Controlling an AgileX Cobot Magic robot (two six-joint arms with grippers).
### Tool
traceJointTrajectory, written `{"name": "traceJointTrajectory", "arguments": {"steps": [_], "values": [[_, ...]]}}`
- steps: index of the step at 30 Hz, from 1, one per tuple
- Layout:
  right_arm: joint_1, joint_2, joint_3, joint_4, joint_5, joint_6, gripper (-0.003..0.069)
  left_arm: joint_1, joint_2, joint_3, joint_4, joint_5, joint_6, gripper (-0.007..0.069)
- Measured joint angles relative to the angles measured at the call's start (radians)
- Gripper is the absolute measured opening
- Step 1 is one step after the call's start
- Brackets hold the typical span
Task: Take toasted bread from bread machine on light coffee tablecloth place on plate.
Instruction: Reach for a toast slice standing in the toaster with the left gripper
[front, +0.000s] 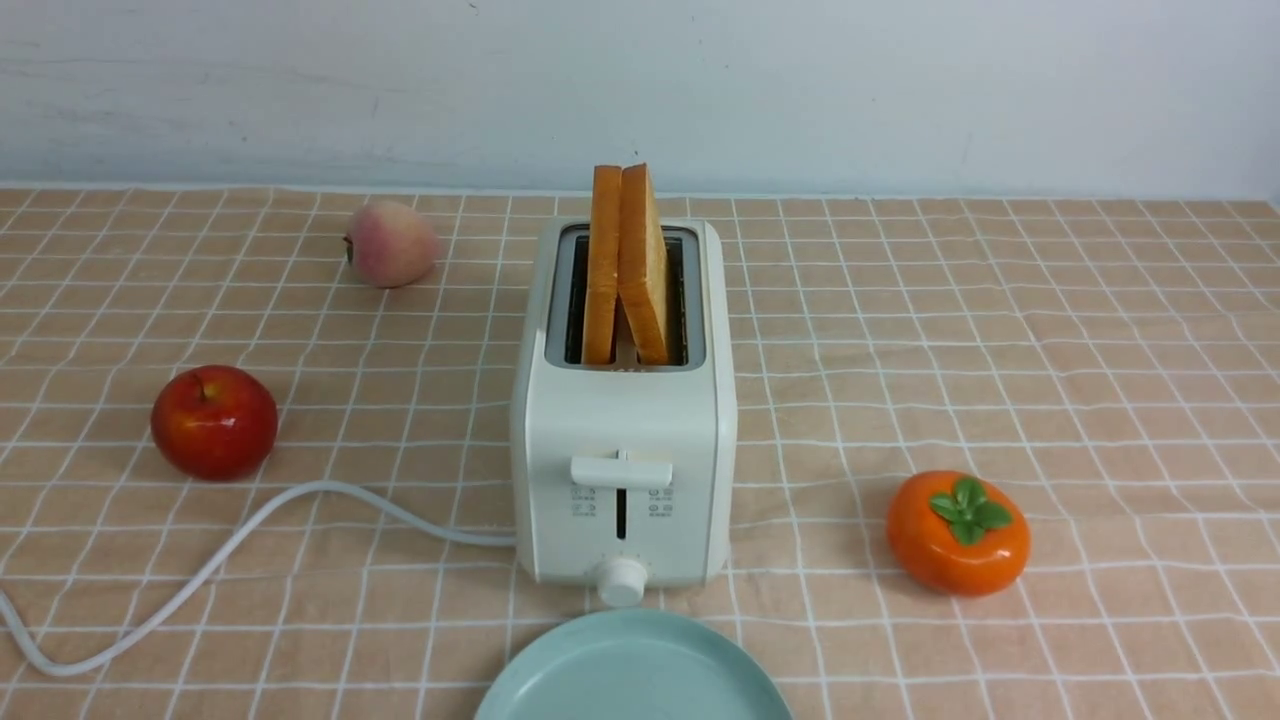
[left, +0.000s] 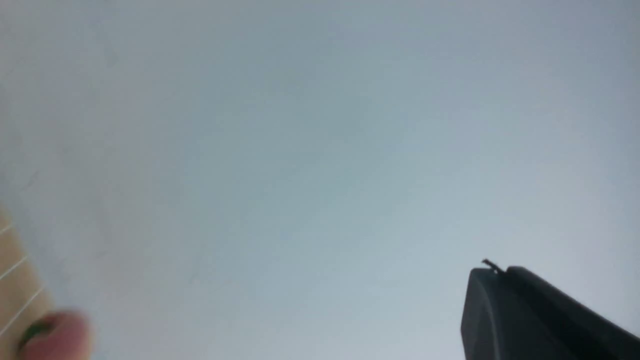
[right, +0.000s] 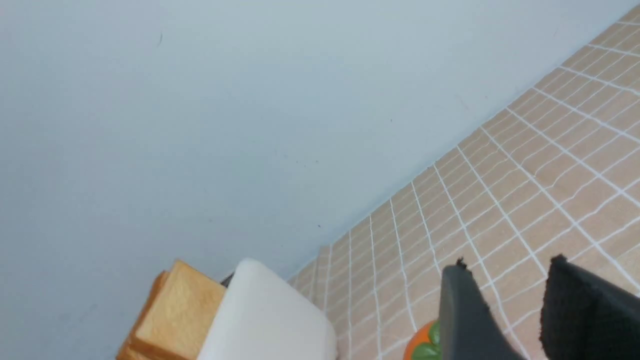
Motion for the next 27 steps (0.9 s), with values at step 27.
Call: {"name": "traceJointTrajectory", "arguments": {"steps": [27], "values": [[0.0, 0.751, -0.82, -0.684, 1.134, 0.042, -0.0018, -0.068, 1.303, -0.963, 0.3, 1.32, 0.462, -0.0014]]}}
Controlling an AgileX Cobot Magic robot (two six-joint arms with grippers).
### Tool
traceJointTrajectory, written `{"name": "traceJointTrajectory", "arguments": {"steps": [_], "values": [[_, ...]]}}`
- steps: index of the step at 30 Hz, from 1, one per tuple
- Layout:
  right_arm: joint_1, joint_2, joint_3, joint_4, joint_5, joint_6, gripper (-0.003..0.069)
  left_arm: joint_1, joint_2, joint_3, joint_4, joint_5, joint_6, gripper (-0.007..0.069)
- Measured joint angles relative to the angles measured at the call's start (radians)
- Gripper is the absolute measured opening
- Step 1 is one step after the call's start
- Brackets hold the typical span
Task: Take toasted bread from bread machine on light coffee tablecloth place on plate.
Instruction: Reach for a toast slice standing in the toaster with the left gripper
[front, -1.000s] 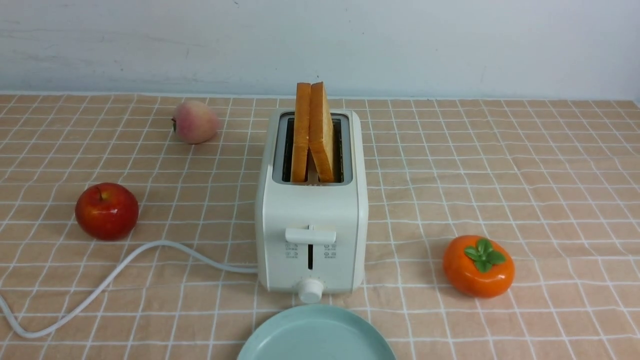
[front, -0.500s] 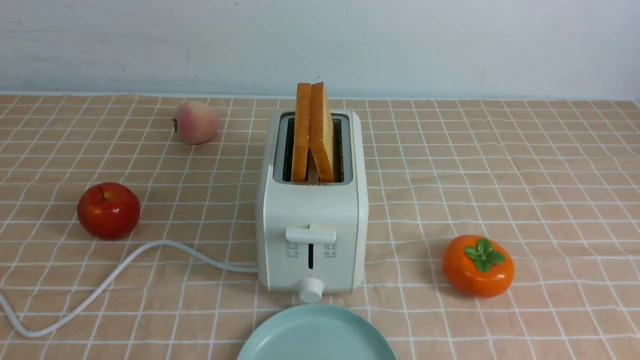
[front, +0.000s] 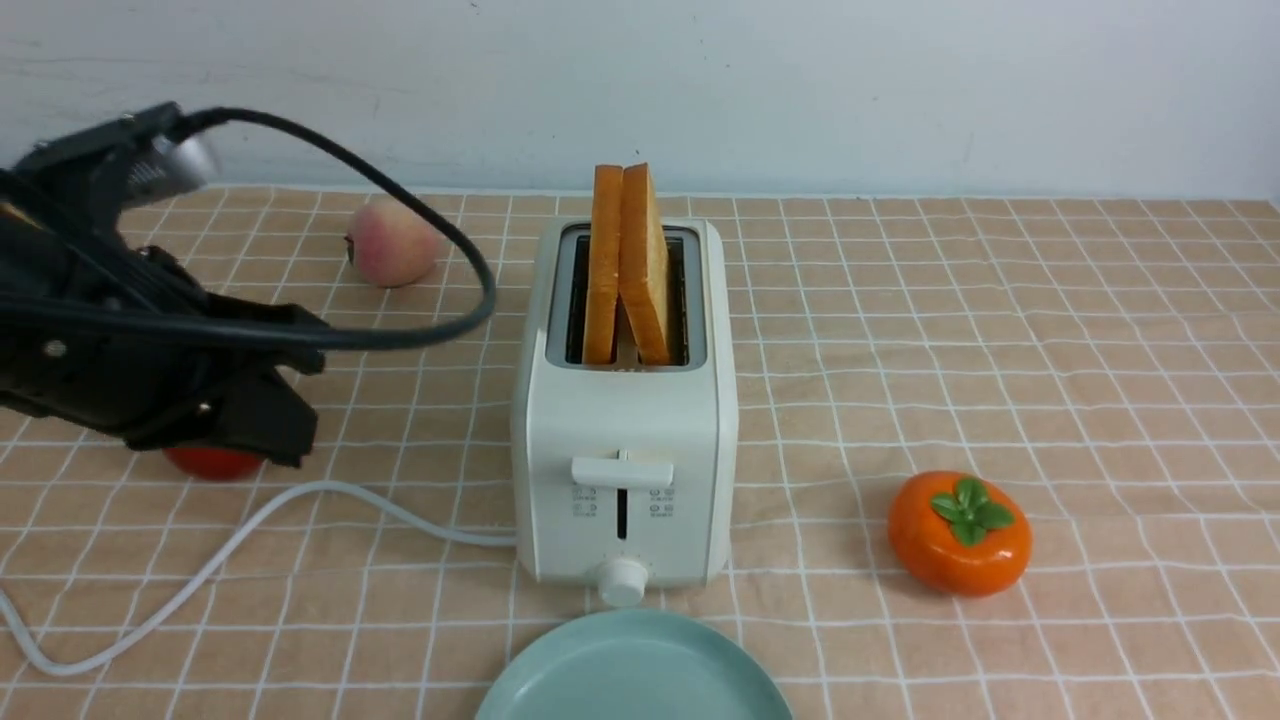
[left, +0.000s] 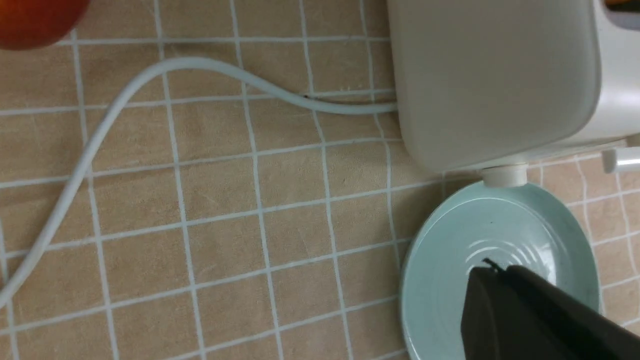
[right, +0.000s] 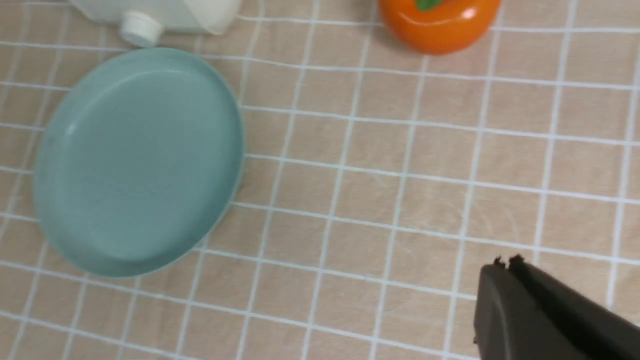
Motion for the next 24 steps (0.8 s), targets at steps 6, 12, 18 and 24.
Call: {"name": "traceJointTrajectory", "arguments": {"steps": [6, 12, 18, 24], "values": [[0.0, 0.0, 0.044, -0.024, -0.025, 0.022, -0.0018, -0.245, 0.118, -0.102, 0.123, -0.139, -0.098, -0.0014], [0.0, 0.0, 0.141, 0.032, -0.068, 0.022, -0.0018, -0.354, 0.262, -0.229, 0.268, -0.232, -0.15, -0.0001], [0.0, 0.0, 0.189, 0.127, -0.079, -0.037, -0.0018, -0.372, 0.336, -0.256, 0.296, -0.322, -0.161, 0.0207], [0.0, 0.0, 0.189, 0.265, -0.084, -0.155, -0.0017, -0.372, 0.361, -0.256, 0.3, -0.431, -0.161, 0.0482]]}}
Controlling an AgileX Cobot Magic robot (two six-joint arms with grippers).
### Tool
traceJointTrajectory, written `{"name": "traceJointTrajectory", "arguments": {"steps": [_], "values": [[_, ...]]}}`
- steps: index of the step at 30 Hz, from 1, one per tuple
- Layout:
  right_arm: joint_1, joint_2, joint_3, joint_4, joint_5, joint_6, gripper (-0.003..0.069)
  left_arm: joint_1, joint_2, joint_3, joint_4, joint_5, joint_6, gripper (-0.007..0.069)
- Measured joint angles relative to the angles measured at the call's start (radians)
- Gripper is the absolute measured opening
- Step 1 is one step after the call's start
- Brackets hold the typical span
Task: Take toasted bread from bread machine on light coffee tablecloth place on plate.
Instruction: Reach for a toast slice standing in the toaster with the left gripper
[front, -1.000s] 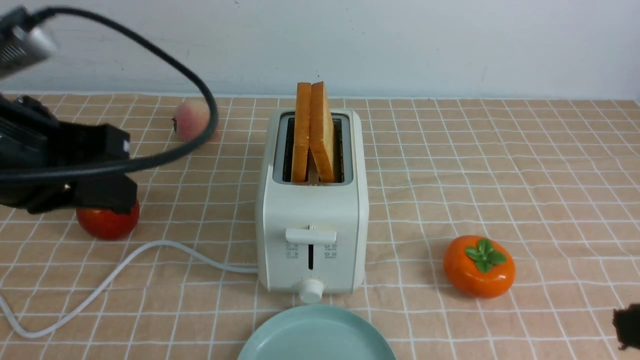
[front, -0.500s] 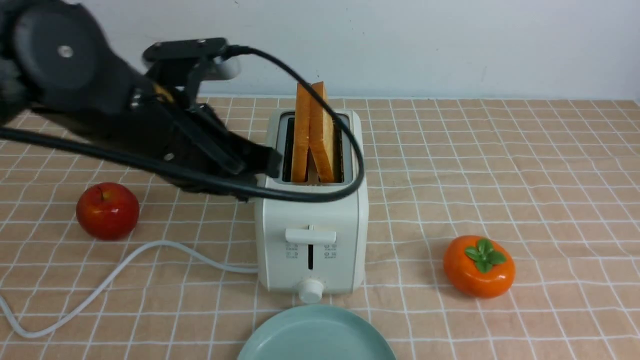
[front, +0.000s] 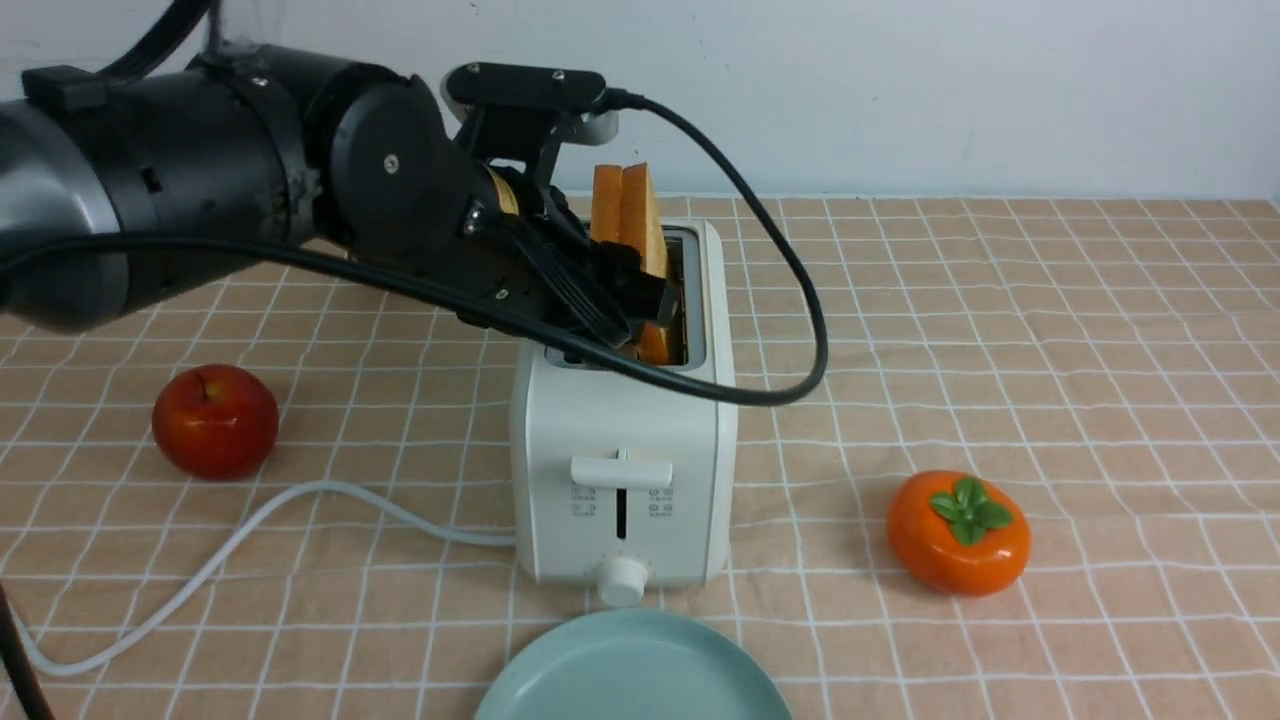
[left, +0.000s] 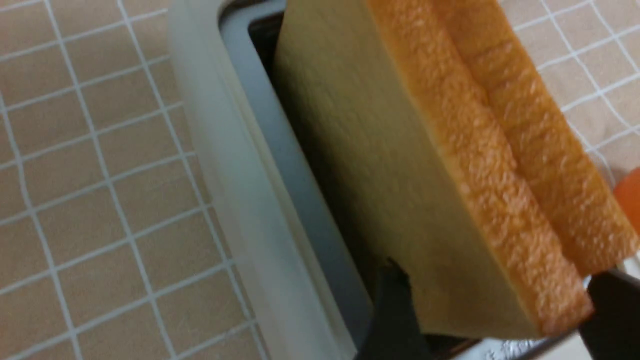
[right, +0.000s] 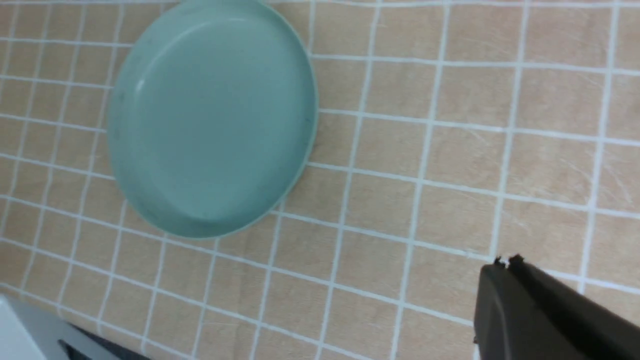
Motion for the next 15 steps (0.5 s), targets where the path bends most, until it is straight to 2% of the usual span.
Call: {"name": "traceJointTrajectory", "arguments": {"steps": [2, 5, 10, 11, 12, 15], "values": [[0.0, 0.0, 0.0, 0.054, -0.001, -0.039, -0.0016, 0.0, 0.0, 0.0, 0.007, -0.021, 0.0, 0.0524], [0.0, 0.0, 0.0, 0.096, -0.001, -0.07, -0.0016, 0.0, 0.0, 0.0, 0.025, -0.034, -0.002, 0.0495], [0.0, 0.0, 0.0, 0.136, -0.004, -0.094, -0.0014, -0.001, 0.0, 0.0, 0.031, -0.023, -0.003, 0.0214], [0.0, 0.0, 0.0, 0.14, -0.005, -0.1, -0.0013, -0.001, -0.001, 0.0, 0.032, -0.018, -0.003, 0.01], [0.0, 0.0, 0.0, 0.14, -0.005, -0.102, -0.0013, -0.001, -0.003, 0.0, 0.033, -0.015, -0.003, 0.0075], [0.0, 0.0, 0.0, 0.14, -0.005, -0.105, -0.001, -0.001, -0.017, 0.0, 0.033, -0.004, -0.003, 0.0083]]}}
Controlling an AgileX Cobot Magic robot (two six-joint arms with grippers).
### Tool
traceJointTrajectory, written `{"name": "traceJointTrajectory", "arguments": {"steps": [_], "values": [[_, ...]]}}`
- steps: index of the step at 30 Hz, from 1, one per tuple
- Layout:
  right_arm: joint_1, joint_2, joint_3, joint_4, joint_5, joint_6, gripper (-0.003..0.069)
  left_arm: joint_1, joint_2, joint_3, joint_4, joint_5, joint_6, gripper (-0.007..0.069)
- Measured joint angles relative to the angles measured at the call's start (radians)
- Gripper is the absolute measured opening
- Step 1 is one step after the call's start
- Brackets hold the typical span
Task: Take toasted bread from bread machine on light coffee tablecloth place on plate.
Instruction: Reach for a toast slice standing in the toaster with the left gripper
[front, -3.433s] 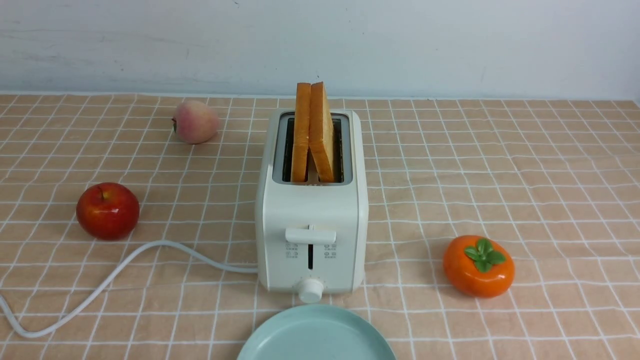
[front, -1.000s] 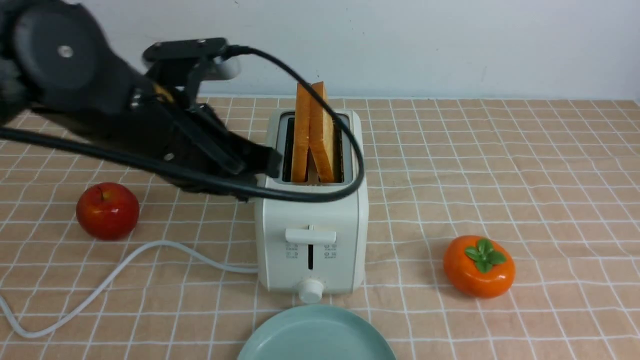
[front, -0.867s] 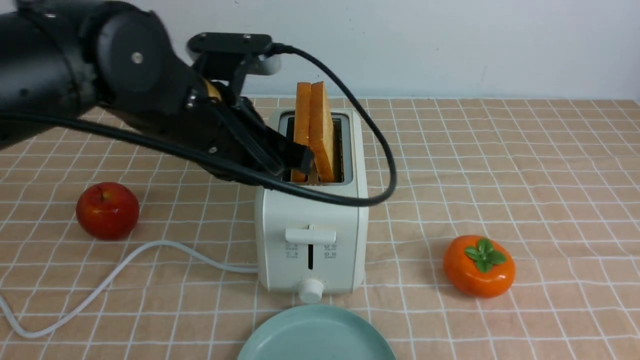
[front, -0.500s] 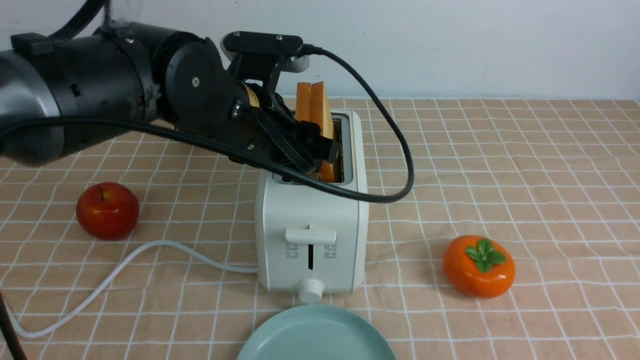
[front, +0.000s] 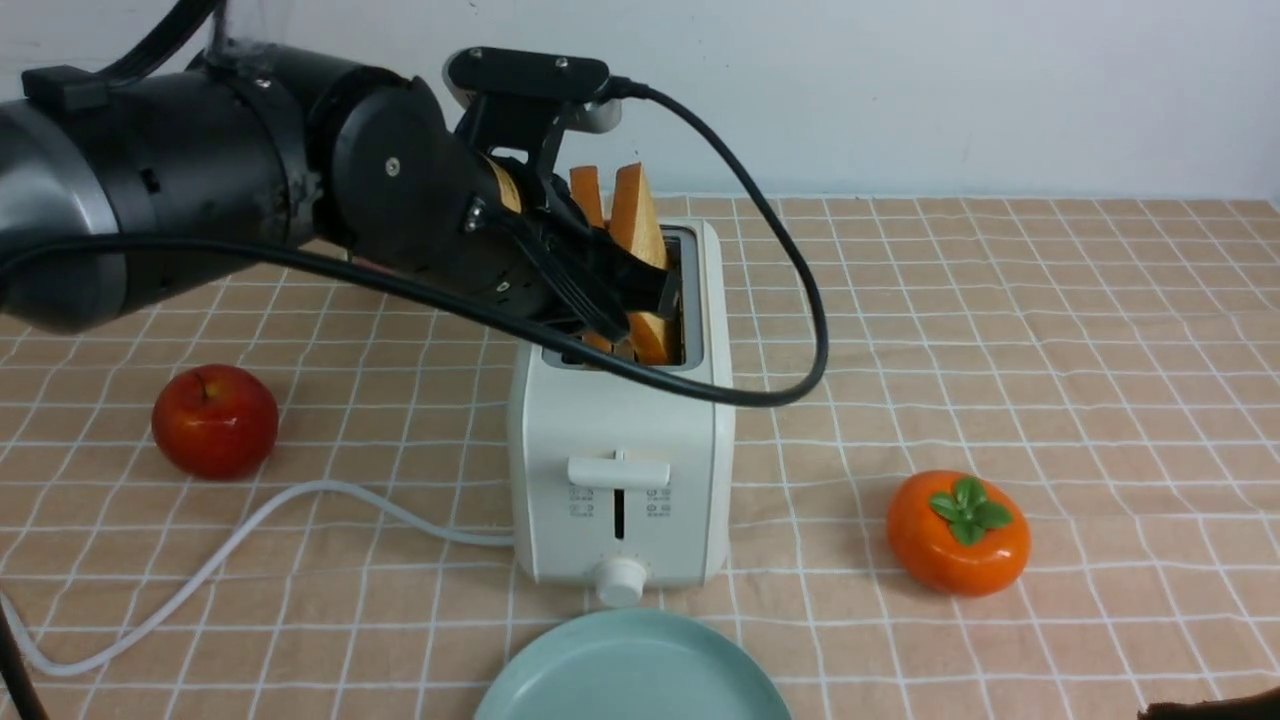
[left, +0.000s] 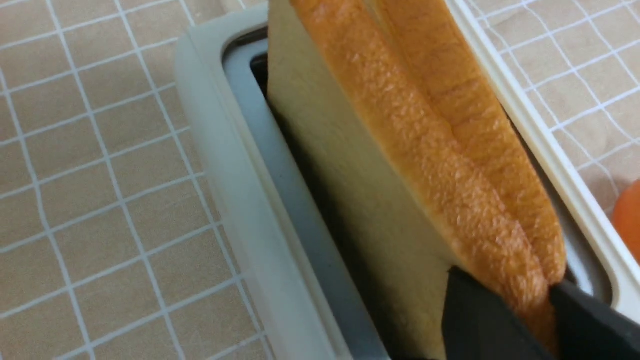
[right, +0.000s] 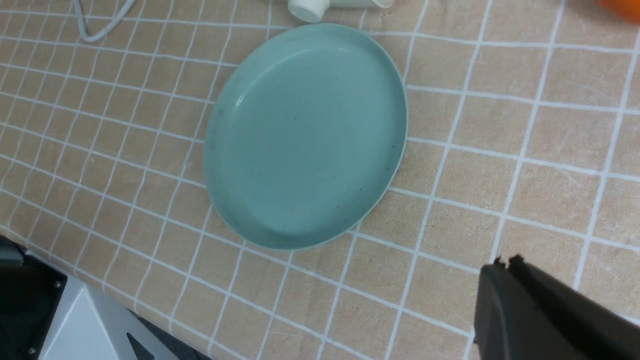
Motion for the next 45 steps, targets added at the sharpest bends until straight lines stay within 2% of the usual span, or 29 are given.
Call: {"name": "traceJointTrajectory", "arguments": {"steps": [13, 20, 40, 42, 45], "values": [[0.0, 0.0, 0.0, 0.003, -0.015, 0.0, -0.0001, 0.0, -0.213, 0.0, 0.005, -0.008, -0.001, 0.0092], [0.0, 0.0, 0.0, 0.003, -0.015, 0.0, 0.0001, 0.0, -0.169, 0.0, 0.006, 0.036, -0.001, 0.0092], [0.0, 0.0, 0.0, 0.003, -0.014, -0.004, 0.0012, 0.0, -0.022, 0.0, 0.034, 0.002, -0.004, 0.0092], [0.0, 0.0, 0.0, 0.003, -0.016, -0.004, 0.0012, 0.0, -0.022, 0.0, 0.034, 0.002, -0.004, 0.0112], [0.0, 0.0, 0.0, 0.007, -0.02, -0.004, 0.0013, 0.0, -0.022, 0.0, 0.034, 0.002, -0.004, 0.02]]}}
